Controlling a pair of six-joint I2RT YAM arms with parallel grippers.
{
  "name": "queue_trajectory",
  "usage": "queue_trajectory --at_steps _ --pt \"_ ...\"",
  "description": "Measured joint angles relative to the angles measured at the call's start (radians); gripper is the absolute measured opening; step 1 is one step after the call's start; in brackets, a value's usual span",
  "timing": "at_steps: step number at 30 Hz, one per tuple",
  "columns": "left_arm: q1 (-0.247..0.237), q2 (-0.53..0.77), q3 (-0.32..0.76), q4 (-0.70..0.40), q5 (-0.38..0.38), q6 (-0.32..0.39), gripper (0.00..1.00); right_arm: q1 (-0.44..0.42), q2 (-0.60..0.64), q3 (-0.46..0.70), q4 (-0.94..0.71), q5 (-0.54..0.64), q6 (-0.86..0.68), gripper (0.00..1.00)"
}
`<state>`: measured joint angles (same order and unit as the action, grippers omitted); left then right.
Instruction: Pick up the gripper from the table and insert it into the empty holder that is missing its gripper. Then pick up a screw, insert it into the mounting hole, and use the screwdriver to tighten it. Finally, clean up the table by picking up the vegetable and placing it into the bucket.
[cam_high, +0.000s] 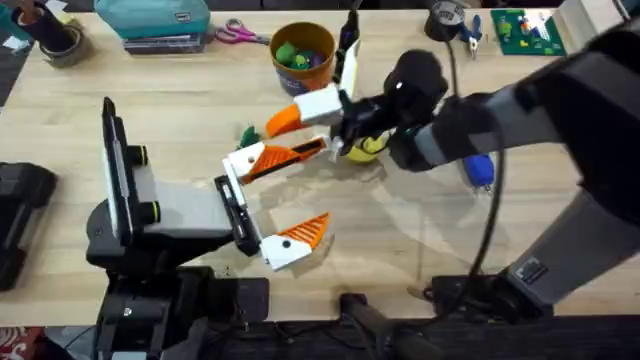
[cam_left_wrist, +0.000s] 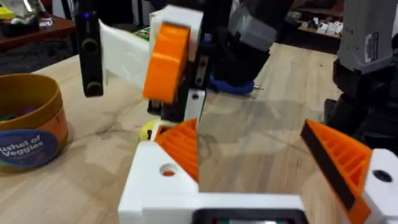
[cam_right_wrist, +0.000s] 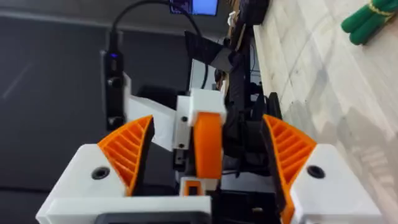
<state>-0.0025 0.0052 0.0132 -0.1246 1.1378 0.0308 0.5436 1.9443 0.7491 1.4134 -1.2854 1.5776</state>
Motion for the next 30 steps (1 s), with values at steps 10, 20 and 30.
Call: queue_trajectory --at_steps 10,20,30 --pt "0.0 0.0 0.0 0.0 0.0 0.0 0.986 -0.188 -0.162 0.0 -0.403 -0.081 -0.137 0.994" --pt "0.0 0.0 0.0 0.0 0.003 0.0 0.986 -0.379 -0.434 0.041 -1.321 -0.064 -0.76 0.995" --pt "0.0 0.0 0.0 0.0 0.003 0.0 0.986 -0.412 -0.595 0.246 -2.126 0.282 -1.306 0.996"
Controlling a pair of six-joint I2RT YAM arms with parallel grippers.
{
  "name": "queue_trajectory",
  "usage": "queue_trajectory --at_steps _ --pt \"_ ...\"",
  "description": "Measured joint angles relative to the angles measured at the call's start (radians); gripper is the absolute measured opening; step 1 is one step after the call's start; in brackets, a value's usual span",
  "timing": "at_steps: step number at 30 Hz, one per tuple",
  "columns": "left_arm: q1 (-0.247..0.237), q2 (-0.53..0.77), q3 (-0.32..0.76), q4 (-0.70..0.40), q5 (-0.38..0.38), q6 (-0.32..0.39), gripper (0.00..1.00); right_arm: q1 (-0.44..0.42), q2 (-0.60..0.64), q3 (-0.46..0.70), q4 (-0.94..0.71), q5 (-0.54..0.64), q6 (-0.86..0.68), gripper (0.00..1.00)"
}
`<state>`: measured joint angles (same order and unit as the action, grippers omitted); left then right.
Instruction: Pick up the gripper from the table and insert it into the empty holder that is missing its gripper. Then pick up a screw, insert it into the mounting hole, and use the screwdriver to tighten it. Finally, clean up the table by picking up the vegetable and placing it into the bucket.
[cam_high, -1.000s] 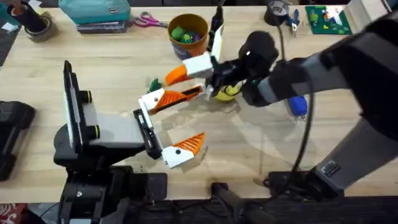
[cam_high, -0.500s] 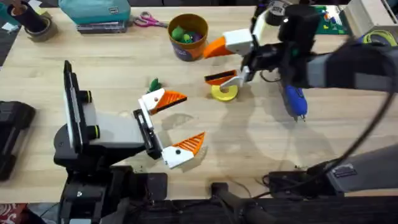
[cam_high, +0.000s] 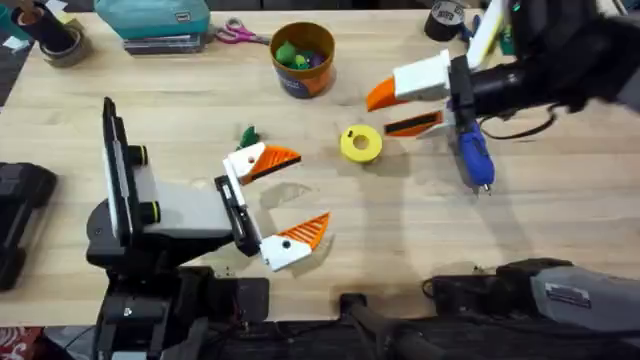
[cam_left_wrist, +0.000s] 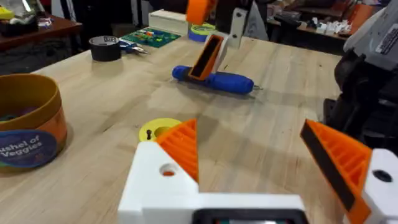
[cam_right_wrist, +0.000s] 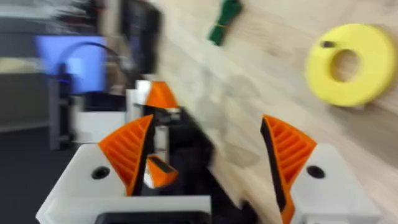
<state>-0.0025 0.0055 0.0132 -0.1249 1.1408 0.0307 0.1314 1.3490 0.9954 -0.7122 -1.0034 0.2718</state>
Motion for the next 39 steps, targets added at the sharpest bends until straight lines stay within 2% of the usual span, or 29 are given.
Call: queue_trajectory --at_steps 7,14,15,23,39 --pt "0.0 0.0 0.0 0.0 0.0 0.0 0.985 0.0 -0.056 0.202 -0.333 0.318 -0.257 0.996" --pt "0.0 0.0 0.0 0.0 0.0 0.0 0.986 0.0 -0.101 0.32 -0.482 0.569 -0.388 0.996" --pt "0.0 0.0 0.0 0.0 0.0 0.0 0.986 0.0 -0.114 0.332 -0.498 0.641 -0.424 0.996" --pt "0.0 0.0 0.0 0.0 0.0 0.0 0.986 0.0 -0.122 0.333 -0.506 0.722 -0.502 0.996" --pt "0.0 0.0 0.0 0.0 0.0 0.0 0.986 0.014 -0.121 0.333 -0.506 0.741 -0.535 0.996"
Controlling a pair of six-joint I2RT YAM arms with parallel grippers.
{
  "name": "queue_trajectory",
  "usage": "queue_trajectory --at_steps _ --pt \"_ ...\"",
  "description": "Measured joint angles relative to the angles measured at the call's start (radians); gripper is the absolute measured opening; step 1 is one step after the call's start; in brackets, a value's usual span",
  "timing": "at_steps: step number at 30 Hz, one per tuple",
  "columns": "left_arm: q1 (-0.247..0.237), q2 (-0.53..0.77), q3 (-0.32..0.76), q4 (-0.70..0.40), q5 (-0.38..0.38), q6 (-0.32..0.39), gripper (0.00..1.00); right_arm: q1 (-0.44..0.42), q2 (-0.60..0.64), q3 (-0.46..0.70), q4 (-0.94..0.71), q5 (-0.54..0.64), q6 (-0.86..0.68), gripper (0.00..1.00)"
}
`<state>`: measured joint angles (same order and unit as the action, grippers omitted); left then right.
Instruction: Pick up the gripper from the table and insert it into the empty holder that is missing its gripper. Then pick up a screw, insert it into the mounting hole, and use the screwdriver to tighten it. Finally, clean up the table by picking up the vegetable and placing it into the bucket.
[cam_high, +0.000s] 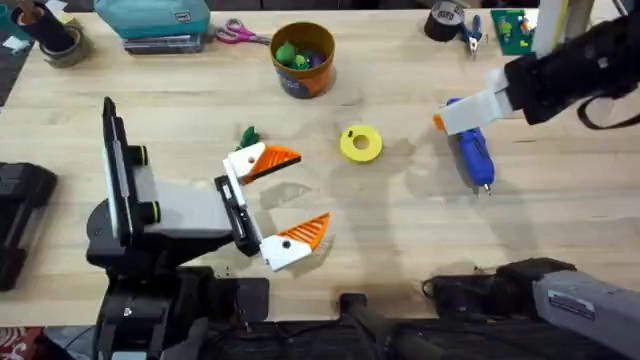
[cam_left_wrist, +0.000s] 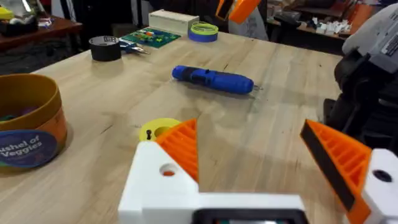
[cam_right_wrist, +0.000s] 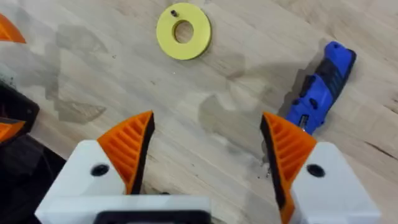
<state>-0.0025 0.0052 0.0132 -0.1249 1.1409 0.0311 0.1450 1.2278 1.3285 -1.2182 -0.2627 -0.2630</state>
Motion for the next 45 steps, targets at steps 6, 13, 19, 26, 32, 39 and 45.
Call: queue_trajectory --at_steps 6,13,19,26,32,39,45 --pt "0.0 0.0 0.0 0.0 0.0 0.0 0.986 0.069 0.002 0.0 0.007 0.001 0.0 0.996" --pt "0.0 0.0 0.0 0.0 0.0 0.0 0.986 0.148 0.047 0.0 0.028 0.004 0.004 0.997" --pt "0.0 0.0 0.0 0.0 0.0 0.0 0.985 0.212 0.081 0.0 0.045 0.063 0.041 0.996" --pt "0.0 0.0 0.0 0.0 0.0 0.0 0.986 0.262 0.126 0.0 0.087 0.095 0.089 0.997" --pt "0.0 0.0 0.0 0.0 0.0 0.0 0.986 0.283 0.168 0.0 0.121 0.117 0.135 0.996" --pt "0.0 0.0 0.0 0.0 0.0 0.0 0.986 0.315 0.204 0.0 0.155 0.121 0.153 0.996" --pt "0.0 0.0 0.0 0.0 0.0 0.0 0.986 0.345 0.245 0.0 0.173 0.157 0.174 0.997"
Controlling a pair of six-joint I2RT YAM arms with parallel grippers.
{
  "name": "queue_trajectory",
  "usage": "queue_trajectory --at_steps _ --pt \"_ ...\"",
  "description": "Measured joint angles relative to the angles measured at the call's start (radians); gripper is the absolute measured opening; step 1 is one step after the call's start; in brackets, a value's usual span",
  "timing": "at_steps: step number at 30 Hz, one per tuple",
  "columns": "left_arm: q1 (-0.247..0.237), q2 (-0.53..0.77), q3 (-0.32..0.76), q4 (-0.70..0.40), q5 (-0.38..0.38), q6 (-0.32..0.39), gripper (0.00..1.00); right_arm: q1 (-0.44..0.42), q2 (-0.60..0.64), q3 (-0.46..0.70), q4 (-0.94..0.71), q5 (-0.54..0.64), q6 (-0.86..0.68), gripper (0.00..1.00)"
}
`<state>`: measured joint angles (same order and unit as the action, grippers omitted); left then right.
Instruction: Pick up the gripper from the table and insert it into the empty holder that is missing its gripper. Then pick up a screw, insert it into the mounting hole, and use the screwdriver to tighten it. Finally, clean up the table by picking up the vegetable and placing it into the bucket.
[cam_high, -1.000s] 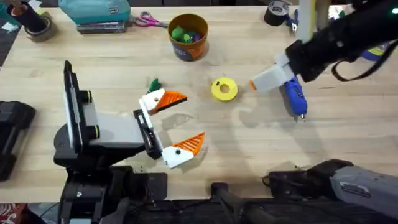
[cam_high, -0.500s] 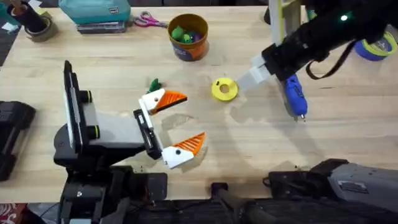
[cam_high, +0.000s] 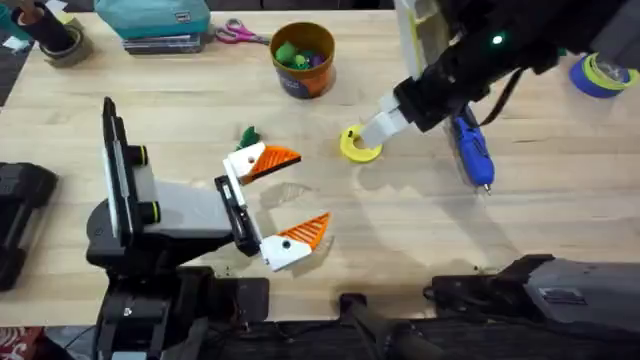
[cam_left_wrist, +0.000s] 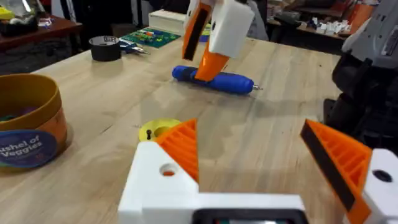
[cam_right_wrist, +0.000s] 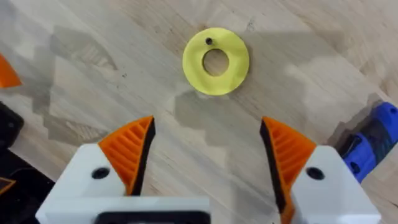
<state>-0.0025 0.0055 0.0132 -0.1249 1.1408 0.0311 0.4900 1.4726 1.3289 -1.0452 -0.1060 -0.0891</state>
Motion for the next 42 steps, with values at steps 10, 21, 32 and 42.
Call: queue_trajectory --at_steps 10,21,32,42 --pt "0.0 0.0 0.0 0.0 0.0 0.0 0.986 0.04 0.072 0.0 0.032 0.015 0.031 0.996" --pt "0.0 0.0 0.0 0.0 0.0 0.0 0.986 0.051 0.142 0.0 0.083 0.016 0.047 0.996" --pt "0.0 0.0 0.0 0.0 0.0 0.0 0.986 0.051 0.173 -0.003 0.223 0.016 0.075 0.997" --pt "0.0 0.0 0.0 0.0 0.0 0.0 0.986 0.051 0.173 -0.116 0.298 0.016 0.079 0.996"
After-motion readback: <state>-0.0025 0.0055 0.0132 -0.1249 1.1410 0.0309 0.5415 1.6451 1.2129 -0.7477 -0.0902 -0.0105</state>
